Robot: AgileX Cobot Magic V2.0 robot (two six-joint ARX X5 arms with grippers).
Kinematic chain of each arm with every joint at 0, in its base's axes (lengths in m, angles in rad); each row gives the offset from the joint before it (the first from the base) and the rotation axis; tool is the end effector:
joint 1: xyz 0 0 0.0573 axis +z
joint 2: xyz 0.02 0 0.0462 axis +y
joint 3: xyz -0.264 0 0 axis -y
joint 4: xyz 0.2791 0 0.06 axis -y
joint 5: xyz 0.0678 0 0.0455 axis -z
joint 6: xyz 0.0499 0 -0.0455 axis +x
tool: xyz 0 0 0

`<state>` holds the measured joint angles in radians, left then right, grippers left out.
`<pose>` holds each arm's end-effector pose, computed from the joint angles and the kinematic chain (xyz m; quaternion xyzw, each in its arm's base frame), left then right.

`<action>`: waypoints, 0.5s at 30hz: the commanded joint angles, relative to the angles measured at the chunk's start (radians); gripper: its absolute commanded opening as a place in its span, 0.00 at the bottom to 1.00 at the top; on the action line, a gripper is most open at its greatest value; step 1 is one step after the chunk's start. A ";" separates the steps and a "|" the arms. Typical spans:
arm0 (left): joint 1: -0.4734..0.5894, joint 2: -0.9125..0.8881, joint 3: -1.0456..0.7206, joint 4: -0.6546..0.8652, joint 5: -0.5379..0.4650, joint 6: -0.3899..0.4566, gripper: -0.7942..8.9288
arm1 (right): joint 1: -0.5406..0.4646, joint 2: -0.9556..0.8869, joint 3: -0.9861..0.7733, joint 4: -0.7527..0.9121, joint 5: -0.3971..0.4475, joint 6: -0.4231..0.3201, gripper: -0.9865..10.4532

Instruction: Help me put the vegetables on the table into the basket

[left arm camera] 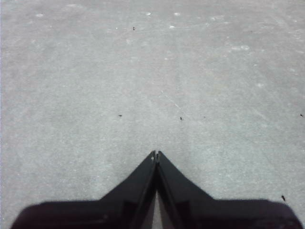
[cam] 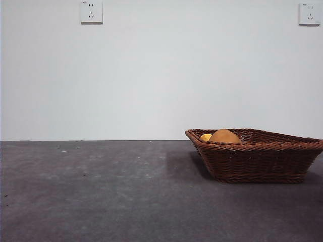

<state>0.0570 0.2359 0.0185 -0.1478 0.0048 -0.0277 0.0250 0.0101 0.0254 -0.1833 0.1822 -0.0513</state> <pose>0.1585 0.0088 0.1216 -0.0192 0.1811 0.0282 0.9829 0.1496 -0.0053 0.1509 -0.0342 0.0854 -0.0761 0.9928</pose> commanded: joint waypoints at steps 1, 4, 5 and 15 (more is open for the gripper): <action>0.003 0.000 -0.010 0.007 0.003 -0.005 0.08 | -0.001 0.000 -0.005 -0.005 -0.003 -0.002 0.09; 0.003 0.000 -0.010 0.007 0.003 -0.005 0.08 | -0.001 0.000 -0.005 -0.005 -0.003 -0.002 0.09; 0.003 0.000 -0.010 0.007 0.003 -0.005 0.08 | -0.001 0.000 -0.005 -0.005 -0.003 -0.002 0.09; 0.002 0.000 -0.010 0.007 0.003 -0.005 0.08 | -0.001 0.000 -0.005 -0.005 -0.003 -0.002 0.09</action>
<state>0.0570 0.2359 0.0185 -0.1482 0.0048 -0.0277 0.0250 0.0101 0.0254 -0.1837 0.1822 -0.0513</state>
